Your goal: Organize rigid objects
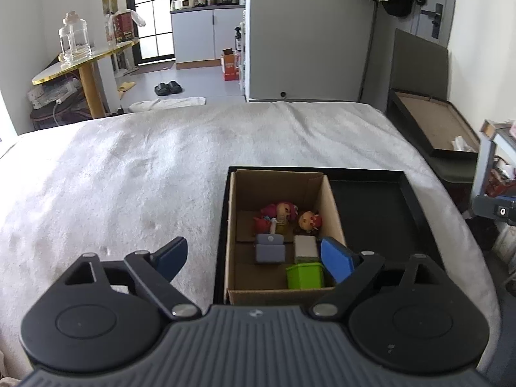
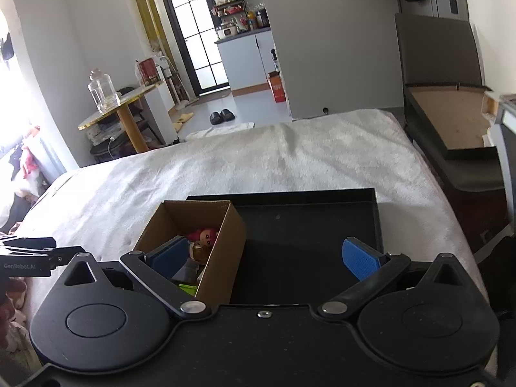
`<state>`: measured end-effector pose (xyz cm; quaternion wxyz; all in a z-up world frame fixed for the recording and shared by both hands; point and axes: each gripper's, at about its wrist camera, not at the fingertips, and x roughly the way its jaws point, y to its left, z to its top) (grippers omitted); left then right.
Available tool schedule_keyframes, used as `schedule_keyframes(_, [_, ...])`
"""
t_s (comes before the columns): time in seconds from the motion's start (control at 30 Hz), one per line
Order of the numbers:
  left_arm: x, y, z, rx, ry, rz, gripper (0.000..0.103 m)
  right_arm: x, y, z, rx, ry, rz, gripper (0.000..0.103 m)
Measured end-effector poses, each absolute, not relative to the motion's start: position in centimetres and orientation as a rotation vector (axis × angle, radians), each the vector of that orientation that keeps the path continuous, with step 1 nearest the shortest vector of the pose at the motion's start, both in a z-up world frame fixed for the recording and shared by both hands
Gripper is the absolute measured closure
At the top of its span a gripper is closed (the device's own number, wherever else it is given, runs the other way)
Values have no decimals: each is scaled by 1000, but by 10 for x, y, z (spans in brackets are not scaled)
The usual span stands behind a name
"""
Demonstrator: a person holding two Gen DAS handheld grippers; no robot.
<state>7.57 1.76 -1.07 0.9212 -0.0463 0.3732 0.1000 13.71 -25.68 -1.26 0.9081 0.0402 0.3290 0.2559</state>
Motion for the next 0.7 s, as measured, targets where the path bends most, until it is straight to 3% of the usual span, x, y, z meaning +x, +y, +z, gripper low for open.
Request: schedule_keyframes(0.7, [36, 8, 22, -157, 730, 123, 7, 95, -273, 22, 66, 620, 593, 0])
